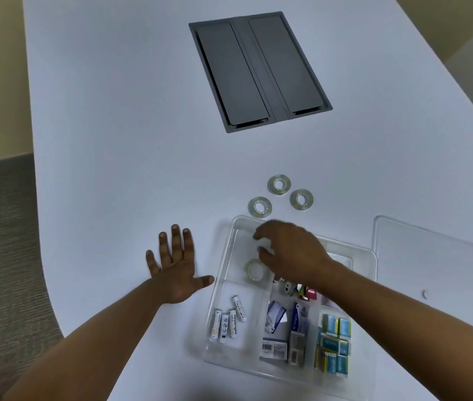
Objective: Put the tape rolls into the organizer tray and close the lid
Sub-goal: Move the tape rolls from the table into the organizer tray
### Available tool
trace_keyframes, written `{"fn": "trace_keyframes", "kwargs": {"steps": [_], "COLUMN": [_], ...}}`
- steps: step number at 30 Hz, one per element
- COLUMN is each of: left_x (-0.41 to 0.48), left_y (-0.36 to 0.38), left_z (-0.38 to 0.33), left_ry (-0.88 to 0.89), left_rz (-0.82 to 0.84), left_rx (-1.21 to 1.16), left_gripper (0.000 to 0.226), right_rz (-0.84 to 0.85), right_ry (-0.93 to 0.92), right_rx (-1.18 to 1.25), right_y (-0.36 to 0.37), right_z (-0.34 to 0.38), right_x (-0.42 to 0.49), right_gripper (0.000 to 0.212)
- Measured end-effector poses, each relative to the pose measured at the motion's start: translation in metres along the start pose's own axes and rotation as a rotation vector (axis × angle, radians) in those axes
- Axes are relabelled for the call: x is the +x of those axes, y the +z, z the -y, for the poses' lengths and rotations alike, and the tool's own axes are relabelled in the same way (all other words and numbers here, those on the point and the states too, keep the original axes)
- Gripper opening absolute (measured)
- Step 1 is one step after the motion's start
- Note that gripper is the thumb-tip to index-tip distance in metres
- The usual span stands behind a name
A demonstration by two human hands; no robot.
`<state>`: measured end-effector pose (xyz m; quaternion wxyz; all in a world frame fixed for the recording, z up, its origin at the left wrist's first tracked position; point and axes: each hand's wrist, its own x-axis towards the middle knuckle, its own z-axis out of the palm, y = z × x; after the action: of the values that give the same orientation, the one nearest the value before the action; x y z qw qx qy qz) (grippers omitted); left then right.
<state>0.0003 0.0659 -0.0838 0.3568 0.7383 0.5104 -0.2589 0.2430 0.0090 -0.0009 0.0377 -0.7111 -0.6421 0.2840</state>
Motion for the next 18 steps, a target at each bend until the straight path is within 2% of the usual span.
{"fn": "trace_keyframes", "kwargs": {"steps": [4, 10, 16, 18], "left_x": [-0.001, -0.001, -0.001, 0.0], "left_y": [0.001, 0.001, 0.002, 0.002], "left_z": [-0.001, -0.001, -0.002, -0.002], "left_ry": [0.003, -0.001, -0.006, -0.003], "left_rz": [-0.003, -0.01, -0.017, -0.022], "left_rx": [-0.004, 0.006, 0.014, 0.013], "left_gripper": [0.116, 0.116, 0.115, 0.114], "right_rz": [-0.2, -0.078, -0.116, -0.134], "right_ry": [0.023, 0.082, 0.281, 0.278], "right_rx": [0.054, -0.014, 0.092, 0.051], "right_y": [-0.02, -0.019, 0.0, 0.005], "right_z": [-0.017, -0.037, -0.029, -0.028], "right_x": [0.036, 0.076, 0.097, 0.099], "right_gripper": [0.032, 0.046, 0.065, 0.059]}}
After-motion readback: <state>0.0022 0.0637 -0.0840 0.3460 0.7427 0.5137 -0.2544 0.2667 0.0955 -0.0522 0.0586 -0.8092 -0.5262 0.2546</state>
